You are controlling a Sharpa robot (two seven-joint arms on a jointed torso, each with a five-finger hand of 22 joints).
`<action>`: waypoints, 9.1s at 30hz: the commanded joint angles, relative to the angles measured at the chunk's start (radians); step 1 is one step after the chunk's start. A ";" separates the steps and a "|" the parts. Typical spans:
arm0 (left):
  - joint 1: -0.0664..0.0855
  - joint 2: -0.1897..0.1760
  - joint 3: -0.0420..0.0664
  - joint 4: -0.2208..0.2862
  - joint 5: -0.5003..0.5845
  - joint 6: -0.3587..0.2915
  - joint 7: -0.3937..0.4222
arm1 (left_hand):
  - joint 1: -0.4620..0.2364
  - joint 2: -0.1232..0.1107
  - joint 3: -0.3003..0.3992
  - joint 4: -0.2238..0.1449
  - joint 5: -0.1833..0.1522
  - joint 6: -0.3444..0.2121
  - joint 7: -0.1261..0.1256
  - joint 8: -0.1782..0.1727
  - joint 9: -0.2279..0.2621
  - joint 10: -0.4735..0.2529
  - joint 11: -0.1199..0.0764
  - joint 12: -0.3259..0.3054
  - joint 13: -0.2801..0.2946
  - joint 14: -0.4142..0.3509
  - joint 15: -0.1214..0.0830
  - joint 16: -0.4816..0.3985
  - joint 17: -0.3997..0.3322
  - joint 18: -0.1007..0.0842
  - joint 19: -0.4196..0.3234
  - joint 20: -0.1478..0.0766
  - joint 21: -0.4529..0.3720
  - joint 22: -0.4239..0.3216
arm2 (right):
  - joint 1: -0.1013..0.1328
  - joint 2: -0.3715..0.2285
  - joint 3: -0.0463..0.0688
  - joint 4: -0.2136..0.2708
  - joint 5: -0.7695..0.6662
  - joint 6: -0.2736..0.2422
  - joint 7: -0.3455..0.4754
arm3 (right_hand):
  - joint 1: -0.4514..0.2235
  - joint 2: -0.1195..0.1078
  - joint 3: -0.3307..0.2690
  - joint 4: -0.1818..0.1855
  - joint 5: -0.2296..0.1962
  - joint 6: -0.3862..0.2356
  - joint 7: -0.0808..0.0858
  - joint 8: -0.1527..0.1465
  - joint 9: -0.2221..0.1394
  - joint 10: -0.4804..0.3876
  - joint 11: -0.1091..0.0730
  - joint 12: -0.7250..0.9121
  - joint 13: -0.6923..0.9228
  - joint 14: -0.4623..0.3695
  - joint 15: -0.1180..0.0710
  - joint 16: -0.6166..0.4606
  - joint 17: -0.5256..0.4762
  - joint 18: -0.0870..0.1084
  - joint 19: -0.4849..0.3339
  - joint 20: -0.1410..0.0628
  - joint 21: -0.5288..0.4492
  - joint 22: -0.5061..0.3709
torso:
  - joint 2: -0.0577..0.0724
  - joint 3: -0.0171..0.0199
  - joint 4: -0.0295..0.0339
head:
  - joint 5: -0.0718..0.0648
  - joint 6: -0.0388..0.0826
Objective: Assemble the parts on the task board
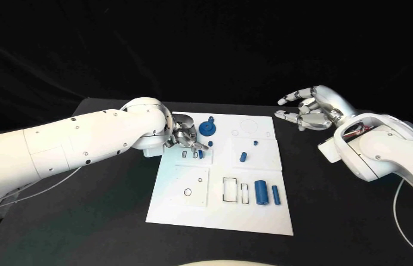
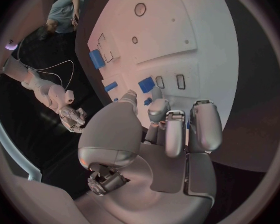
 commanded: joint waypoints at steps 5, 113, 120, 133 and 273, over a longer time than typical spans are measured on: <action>0.003 0.018 -0.008 -0.015 -0.019 0.035 -0.012 | 0.002 0.006 -0.006 0.000 0.008 -0.007 -0.001 0.007 0.005 -0.003 -0.003 0.002 -0.002 0.103 -0.007 0.005 0.260 -0.018 0.000 -0.007 0.005 0.002 | 0.000 0.001 0.000 -0.002 -0.002 0.016 -0.005 | 0.009 0.002 0.005 -0.001 0.006 0.006 -0.001 0.003 0.001 0.079 -0.002 -0.003 0.238 -0.004 -0.001 0.004 -0.001 -0.006 0.103 0.003 0.002 0.261 | 0.001 -0.0001 -0.0014 | 0.003 -0.003; -0.086 -0.075 -0.018 0.124 -0.166 -0.295 0.012 | 0.097 -0.232 0.937 -0.190 0.027 0.013 -0.008 0.025 0.134 0.050 -0.016 0.026 0.007 0.104 -0.016 0.006 0.263 -0.028 0.013 -0.012 0.041 0.077 | -0.010 -0.006 -0.005 -0.029 0.025 0.007 0.013 | -0.006 0.000 0.012 0.016 0.057 0.011 -0.003 0.008 0.002 0.077 -0.004 -0.004 0.236 -0.004 -0.003 0.004 -0.002 -0.004 0.099 0.000 -0.004 0.257 | 0.002 0.0037 0.0079 | -0.007 -0.042; -0.086 -0.075 -0.018 0.123 -0.172 -0.273 0.010 | 0.095 -0.235 0.938 -0.190 0.026 0.014 -0.009 0.025 0.135 0.051 -0.016 0.026 0.007 0.104 -0.017 0.006 0.263 -0.028 0.013 -0.012 0.041 0.078 | -0.010 -0.005 -0.005 -0.030 0.025 0.008 0.014 | -0.008 0.000 0.011 0.018 0.056 0.011 -0.003 0.008 0.002 0.078 -0.004 -0.004 0.236 -0.003 -0.003 0.004 -0.002 -0.004 0.099 0.000 -0.004 0.257 | 0.003 0.0037 0.0078 | -0.006 -0.043; -0.086 -0.072 -0.018 0.117 -0.185 -0.252 0.007 | 0.092 -0.242 0.937 -0.192 0.023 0.015 -0.010 0.024 0.135 0.052 -0.017 0.026 0.008 0.104 -0.018 0.006 0.263 -0.029 0.014 -0.012 0.042 0.081 | -0.012 -0.004 -0.005 -0.031 0.025 0.009 0.016 | -0.010 0.000 0.011 0.020 0.056 0.011 -0.003 0.008 0.002 0.078 -0.004 -0.004 0.236 -0.003 -0.003 0.004 -0.002 -0.004 0.098 0.000 -0.005 0.256 | 0.003 0.0031 0.0082 | -0.004 -0.046; 0.093 -0.039 0.043 -0.053 0.030 0.031 -0.012 | -0.099 -0.184 0.406 -0.001 0.025 -0.001 0.016 -0.141 0.083 -0.022 0.010 -0.039 -0.068 0.104 0.004 0.006 0.263 -0.024 0.003 0.001 0.017 0.061 | -0.019 -0.001 -0.006 -0.063 0.039 -0.007 0.024 | -0.036 -0.004 0.003 0.041 0.048 0.010 -0.004 0.009 0.002 0.072 -0.005 -0.010 0.230 -0.003 -0.004 0.004 -0.003 -0.001 0.091 -0.001 -0.016 0.249 | 0.002 0.0034 0.0105 | -0.012 -0.041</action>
